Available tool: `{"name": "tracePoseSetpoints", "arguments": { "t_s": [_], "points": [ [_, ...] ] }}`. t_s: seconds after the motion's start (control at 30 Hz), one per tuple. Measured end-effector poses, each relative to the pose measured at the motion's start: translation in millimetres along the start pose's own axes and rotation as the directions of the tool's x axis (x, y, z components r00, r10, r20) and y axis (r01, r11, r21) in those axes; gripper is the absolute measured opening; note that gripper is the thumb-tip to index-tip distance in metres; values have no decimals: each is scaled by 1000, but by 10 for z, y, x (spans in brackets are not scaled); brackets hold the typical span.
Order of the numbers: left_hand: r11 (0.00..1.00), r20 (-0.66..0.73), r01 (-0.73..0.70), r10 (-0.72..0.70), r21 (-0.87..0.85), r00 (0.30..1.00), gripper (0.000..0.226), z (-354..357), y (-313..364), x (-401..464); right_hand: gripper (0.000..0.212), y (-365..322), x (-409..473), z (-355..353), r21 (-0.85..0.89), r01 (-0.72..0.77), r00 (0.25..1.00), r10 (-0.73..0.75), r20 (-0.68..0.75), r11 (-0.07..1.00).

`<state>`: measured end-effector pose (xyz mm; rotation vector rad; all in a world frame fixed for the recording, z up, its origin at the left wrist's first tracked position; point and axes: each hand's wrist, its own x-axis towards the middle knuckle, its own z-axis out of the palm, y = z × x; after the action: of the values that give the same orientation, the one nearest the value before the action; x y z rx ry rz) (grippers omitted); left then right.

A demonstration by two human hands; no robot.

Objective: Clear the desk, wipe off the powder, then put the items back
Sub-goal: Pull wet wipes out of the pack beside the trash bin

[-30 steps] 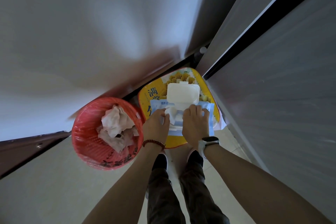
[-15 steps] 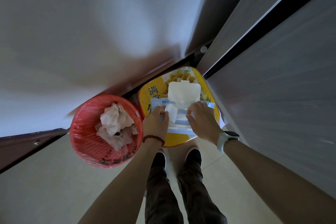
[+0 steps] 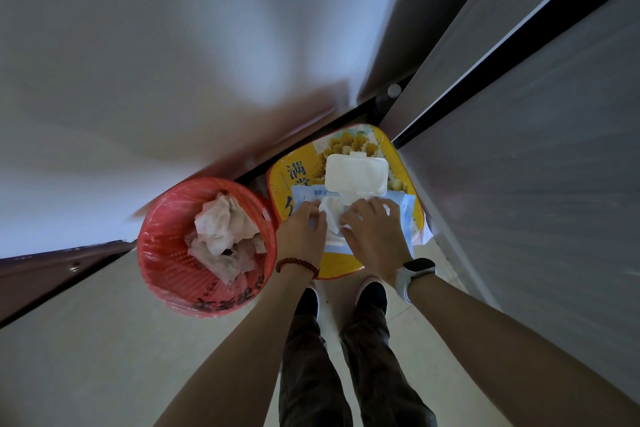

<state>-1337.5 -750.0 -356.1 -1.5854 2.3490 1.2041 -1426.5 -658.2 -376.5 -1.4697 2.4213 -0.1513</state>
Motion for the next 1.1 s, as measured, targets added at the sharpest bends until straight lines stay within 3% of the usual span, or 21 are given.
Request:
{"name": "tracePoseSetpoints", "arguments": {
  "t_s": [0.4,0.47,0.53,0.6,0.63,0.67,0.77,0.87,0.93,1.0,1.1],
  "points": [
    [1000,0,-10,10,-17,1000,18,17,-18,7,21,123,-31,80,-115,92,993,-99,-61,989],
    [1000,0,-3,3,-25,1000,17,22,-20,7,17,135,-32,77,71,47,990,-37,-135,996],
    [1000,-10,6,-7,-27,1000,17,18,-12,0,5,128,-35,26,331,-91,977,149,-153,939],
    [1000,-21,7,-7,-27,1000,17,5,2,-5,18,163,-77,10,509,-214,944,310,-111,834],
    [1000,-22,4,-4,-25,1000,17,3,7,-8,18,160,-105,-13,528,-218,948,306,-85,821],
    [1000,-23,2,-3,-23,1000,17,1,13,-13,18,160,-135,-6,504,-181,965,252,-76,845],
    [999,-27,15,-16,-32,1000,18,14,15,-21,47,131,-135,-12,273,-65,998,65,10,960],
    [999,-22,18,-19,-31,1000,18,22,19,-28,28,124,-48,-52,271,-82,996,86,-6,959],
    [999,-19,26,-26,-30,999,17,19,19,-31,10,146,2,-124,371,-154,987,163,6,916],
    [999,-17,31,-31,-34,999,17,23,18,-28,10,167,29,-155,478,-230,973,216,84,848],
    [999,-25,32,-33,-40,999,16,26,27,-25,11,146,43,-232,678,-357,929,317,189,642]
  ]
}}
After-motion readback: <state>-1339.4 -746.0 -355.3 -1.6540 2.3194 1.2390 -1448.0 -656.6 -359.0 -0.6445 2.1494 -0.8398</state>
